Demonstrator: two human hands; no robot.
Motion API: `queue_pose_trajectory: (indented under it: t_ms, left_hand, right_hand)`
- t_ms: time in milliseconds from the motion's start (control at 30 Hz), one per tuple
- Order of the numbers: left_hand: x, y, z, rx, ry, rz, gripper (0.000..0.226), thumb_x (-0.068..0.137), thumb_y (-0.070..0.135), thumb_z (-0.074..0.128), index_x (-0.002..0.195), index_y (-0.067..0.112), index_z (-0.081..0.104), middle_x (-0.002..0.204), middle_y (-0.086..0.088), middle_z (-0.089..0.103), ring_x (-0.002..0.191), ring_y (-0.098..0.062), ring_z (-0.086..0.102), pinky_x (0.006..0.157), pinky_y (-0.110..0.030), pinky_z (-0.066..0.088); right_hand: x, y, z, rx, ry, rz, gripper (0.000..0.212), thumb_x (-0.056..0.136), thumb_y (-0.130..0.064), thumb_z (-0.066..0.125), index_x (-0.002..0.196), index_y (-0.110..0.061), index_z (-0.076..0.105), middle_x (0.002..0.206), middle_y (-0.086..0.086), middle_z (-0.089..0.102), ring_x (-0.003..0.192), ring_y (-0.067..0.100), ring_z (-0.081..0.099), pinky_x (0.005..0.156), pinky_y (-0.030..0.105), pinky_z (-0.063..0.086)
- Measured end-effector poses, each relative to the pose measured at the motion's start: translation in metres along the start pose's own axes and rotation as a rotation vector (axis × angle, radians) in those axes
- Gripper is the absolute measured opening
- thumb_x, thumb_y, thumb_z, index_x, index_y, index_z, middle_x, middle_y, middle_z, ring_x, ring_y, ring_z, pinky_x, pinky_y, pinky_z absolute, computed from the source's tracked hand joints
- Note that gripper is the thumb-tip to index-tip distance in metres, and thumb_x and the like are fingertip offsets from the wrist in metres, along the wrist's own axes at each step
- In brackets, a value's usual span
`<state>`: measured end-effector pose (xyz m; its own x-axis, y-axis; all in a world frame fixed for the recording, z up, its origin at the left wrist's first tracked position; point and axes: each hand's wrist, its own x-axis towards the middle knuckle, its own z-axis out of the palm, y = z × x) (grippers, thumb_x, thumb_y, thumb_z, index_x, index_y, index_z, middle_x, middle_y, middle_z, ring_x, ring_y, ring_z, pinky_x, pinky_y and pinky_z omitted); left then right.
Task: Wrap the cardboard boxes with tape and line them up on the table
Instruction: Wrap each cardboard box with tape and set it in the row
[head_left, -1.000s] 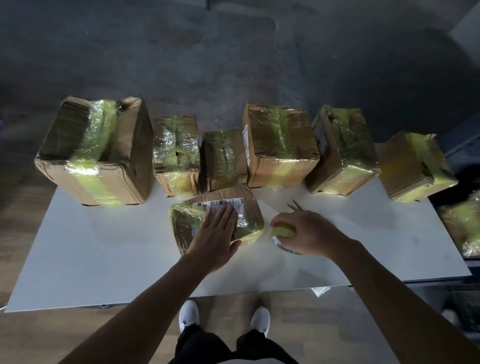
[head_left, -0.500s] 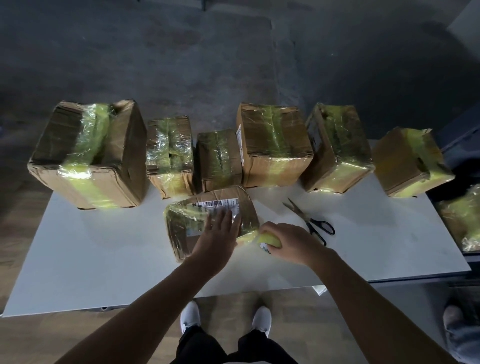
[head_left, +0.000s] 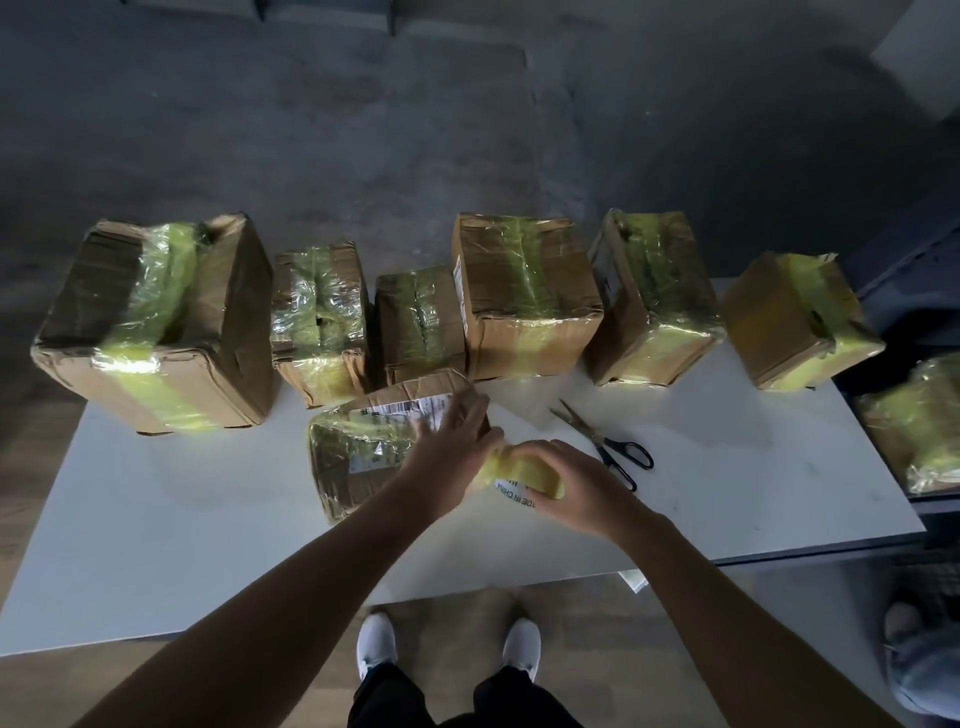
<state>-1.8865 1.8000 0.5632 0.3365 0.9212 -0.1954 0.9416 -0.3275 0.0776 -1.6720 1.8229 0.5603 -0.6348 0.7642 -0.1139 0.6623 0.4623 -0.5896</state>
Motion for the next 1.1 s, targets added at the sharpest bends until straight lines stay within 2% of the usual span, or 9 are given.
queue_pose_trajectory:
  t_ms: [233,367,533,633,700,767,867,1000,1100]
  left_hand:
    - [-0.015,-0.037,-0.040,-0.302,0.231,0.048,0.055,0.081,0.012,0.073,0.131,0.008,0.050,0.148,-0.008,0.039,0.139,-0.034,0.027,0.086,-0.046,0.054]
    - [-0.024,-0.049,-0.052,-0.377,0.324,0.007,0.049,0.082,0.018,0.071,0.126,0.009,0.052,0.141,-0.007,0.045,0.132,-0.028,0.037,0.083,-0.043,0.054]
    - [-0.035,-0.055,-0.054,-0.486,0.354,-0.052,0.048,0.083,0.024,0.068,0.127,0.018,0.048,0.133,0.009,0.044,0.121,-0.011,0.040,0.084,-0.027,0.047]
    - [-0.043,-0.057,-0.057,-0.584,0.376,-0.098,0.050,0.082,0.024,0.070,0.125,0.025,0.046,0.121,0.027,0.035,0.108,0.005,0.039,0.081,-0.002,0.032]
    - [-0.047,-0.062,-0.061,-0.653,0.383,-0.170,0.051,0.081,0.024,0.073,0.124,0.026,0.045,0.123,0.025,0.037,0.093,0.007,0.044,0.076,0.004,0.030]
    - [-0.050,-0.069,-0.063,-0.707,0.402,-0.228,0.052,0.081,0.025,0.075,0.123,0.028,0.043,0.125,0.022,0.040,0.086,0.005,0.050,0.074,0.005,0.030]
    - [-0.054,-0.074,-0.064,-0.726,0.408,-0.215,0.053,0.081,0.024,0.076,0.122,0.031,0.042,0.133,0.022,0.041,0.098,-0.001,0.053,0.075,0.002,0.030]
    - [-0.056,-0.079,-0.061,-0.733,0.451,-0.181,0.055,0.081,0.020,0.077,0.125,0.023,0.044,0.134,0.015,0.044,0.107,-0.012,0.058,0.082,-0.021,0.041]
    - [-0.059,-0.081,-0.058,-0.799,0.512,-0.155,0.054,0.081,0.016,0.078,0.124,0.020,0.046,0.132,0.017,0.046,0.115,-0.014,0.056,0.089,-0.037,0.050]
  right_hand:
    - [0.012,-0.034,-0.042,0.182,0.221,-0.176,0.055,0.081,-0.016,0.075,0.131,-0.028,0.055,0.123,-0.001,0.063,0.108,0.016,0.061,0.081,0.039,0.056]
    - [0.030,-0.049,-0.070,-0.127,0.177,-0.220,0.053,0.079,-0.030,0.070,0.129,-0.035,0.055,0.104,0.004,0.067,0.086,0.024,0.064,0.066,0.034,0.054]
    - [0.031,-0.044,-0.083,-0.435,0.113,-0.276,0.056,0.078,-0.032,0.072,0.132,-0.034,0.056,0.092,0.005,0.066,0.075,0.030,0.061,0.066,0.025,0.037]
    - [0.033,-0.045,-0.083,-0.282,0.110,-0.274,0.060,0.079,-0.023,0.072,0.134,-0.039,0.052,0.097,-0.003,0.060,0.087,0.020,0.056,0.067,0.022,0.036]
    - [0.036,-0.049,-0.082,-0.040,0.132,-0.254,0.059,0.080,-0.019,0.072,0.129,-0.044,0.050,0.100,-0.022,0.051,0.095,0.000,0.049,0.069,0.010,0.036]
    - [0.040,-0.056,-0.082,0.076,0.156,-0.270,0.054,0.081,-0.021,0.071,0.125,-0.043,0.050,0.103,-0.032,0.047,0.097,-0.012,0.046,0.072,0.004,0.037]
    - [0.044,-0.061,-0.089,-0.006,0.154,-0.288,0.048,0.079,-0.026,0.070,0.124,-0.037,0.057,0.099,-0.027,0.051,0.085,-0.007,0.048,0.067,0.004,0.037]
    - [0.045,-0.053,-0.096,-0.188,0.100,-0.246,0.051,0.080,-0.039,0.068,0.126,-0.045,0.047,0.107,-0.009,0.065,0.085,0.010,0.060,0.065,0.021,0.049]
    - [0.044,-0.049,-0.089,-0.108,0.054,-0.206,0.050,0.081,-0.033,0.072,0.123,-0.044,0.047,0.116,-0.013,0.063,0.093,0.010,0.061,0.069,0.017,0.051]
